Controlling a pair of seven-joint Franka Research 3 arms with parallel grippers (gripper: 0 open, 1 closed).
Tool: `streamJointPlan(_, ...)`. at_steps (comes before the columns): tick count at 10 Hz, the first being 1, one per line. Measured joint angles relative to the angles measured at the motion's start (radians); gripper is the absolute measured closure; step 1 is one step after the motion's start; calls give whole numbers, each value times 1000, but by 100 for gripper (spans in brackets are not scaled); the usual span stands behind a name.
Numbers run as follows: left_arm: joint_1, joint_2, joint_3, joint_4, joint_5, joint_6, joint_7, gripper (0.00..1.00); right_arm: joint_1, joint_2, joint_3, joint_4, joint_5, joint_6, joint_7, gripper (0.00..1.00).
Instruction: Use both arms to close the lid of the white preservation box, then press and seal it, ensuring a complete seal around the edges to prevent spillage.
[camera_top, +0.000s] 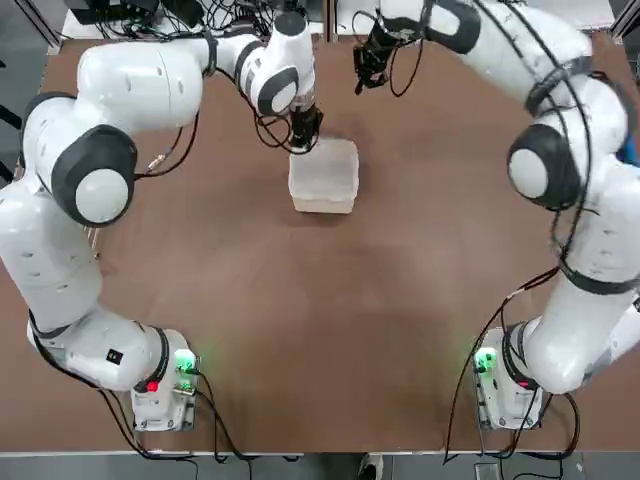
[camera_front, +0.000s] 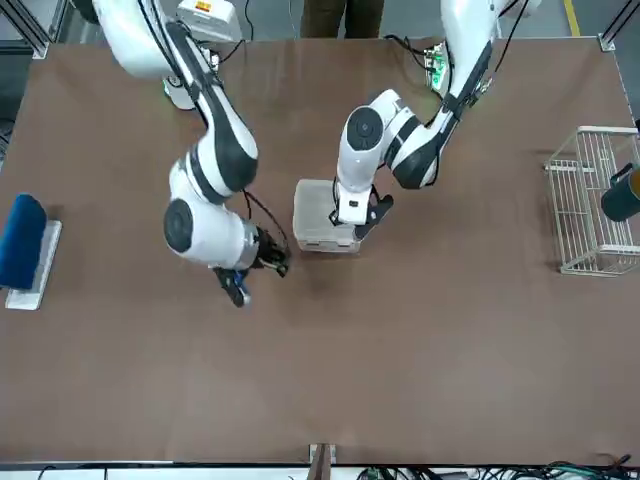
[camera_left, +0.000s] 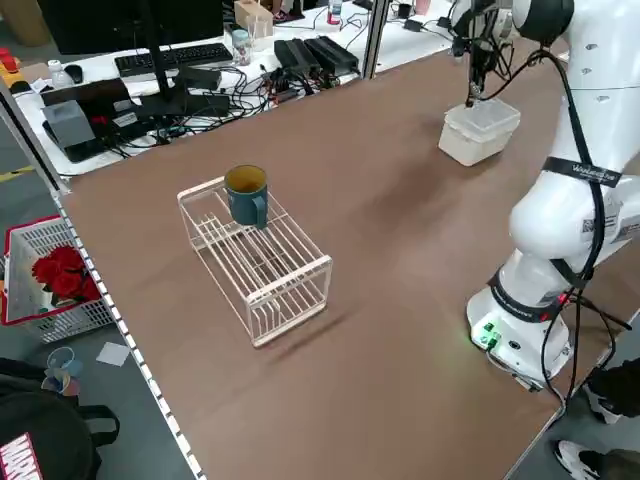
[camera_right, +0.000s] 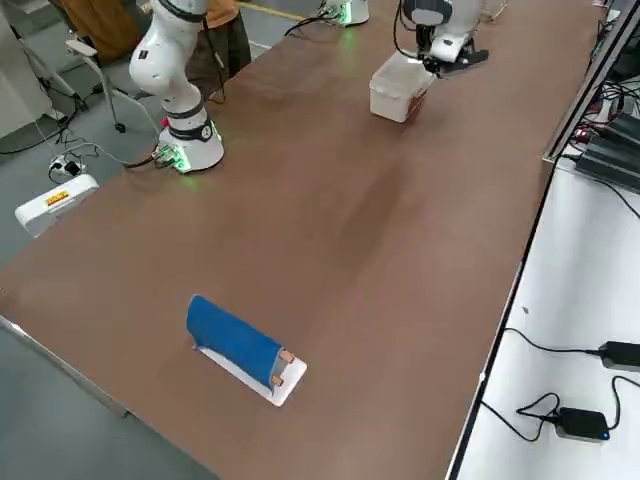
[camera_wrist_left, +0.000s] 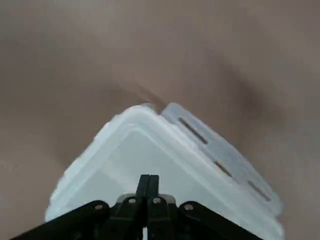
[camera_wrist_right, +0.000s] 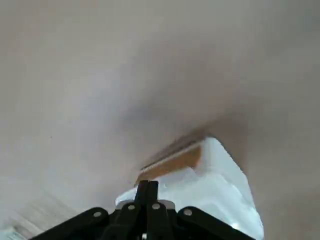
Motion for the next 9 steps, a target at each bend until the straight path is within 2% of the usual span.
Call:
streamJointPlan(1,8,-7,-2,-11,0,1,0,99,11,69,1,62,0,0,-103,99)
streamJointPlan(3,31,-32,-3,-26,0,-22,4,99,35,150,14,123,0,-13,-250,99)
streamJointPlan(5,35,-39,-3,-31,0,-26,5,99,60,178,36,136,0,-23,-299,99)
streamJointPlan(9,32,-33,-5,-45,1,-23,5,99,97,192,39,142,0,-32,-302,99)
